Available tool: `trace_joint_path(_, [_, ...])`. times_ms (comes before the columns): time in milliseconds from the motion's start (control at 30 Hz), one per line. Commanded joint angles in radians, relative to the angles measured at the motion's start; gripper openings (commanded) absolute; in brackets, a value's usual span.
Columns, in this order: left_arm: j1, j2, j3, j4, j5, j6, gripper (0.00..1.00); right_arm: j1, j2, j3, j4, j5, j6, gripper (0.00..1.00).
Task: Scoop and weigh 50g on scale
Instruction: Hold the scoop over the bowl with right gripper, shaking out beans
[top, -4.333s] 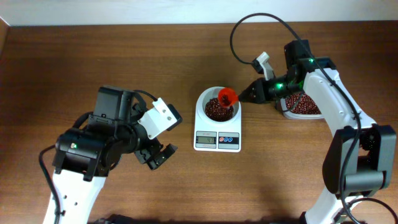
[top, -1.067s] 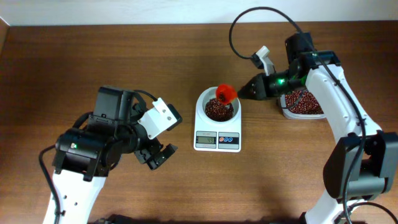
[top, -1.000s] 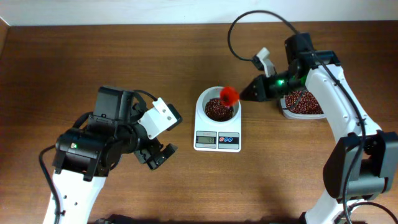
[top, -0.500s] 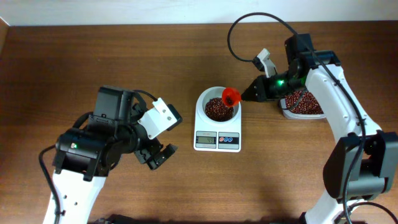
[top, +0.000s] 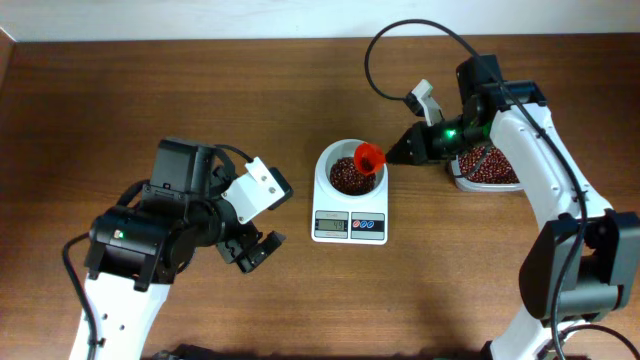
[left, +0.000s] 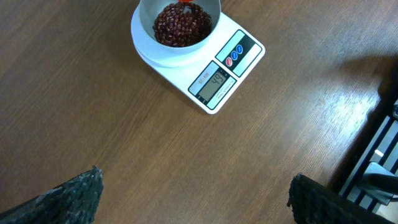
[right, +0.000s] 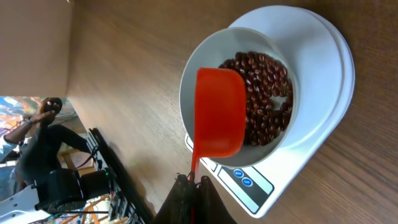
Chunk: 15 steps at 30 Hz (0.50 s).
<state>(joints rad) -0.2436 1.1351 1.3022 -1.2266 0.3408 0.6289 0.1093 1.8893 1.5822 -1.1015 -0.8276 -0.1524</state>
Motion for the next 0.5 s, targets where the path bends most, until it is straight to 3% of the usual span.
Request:
trace_joint_path(0, [0.004,-0.004,0.014,0.001,0.011,0.015,0.99,0.007,-0.026,0.018,0.008,-0.026,0.000,0.04])
trace_joint_path(467, [0.004,-0.004,0.014,0.001,0.011,0.015,0.99,0.007,-0.026,0.018,0.009,-0.037,0.000,0.04])
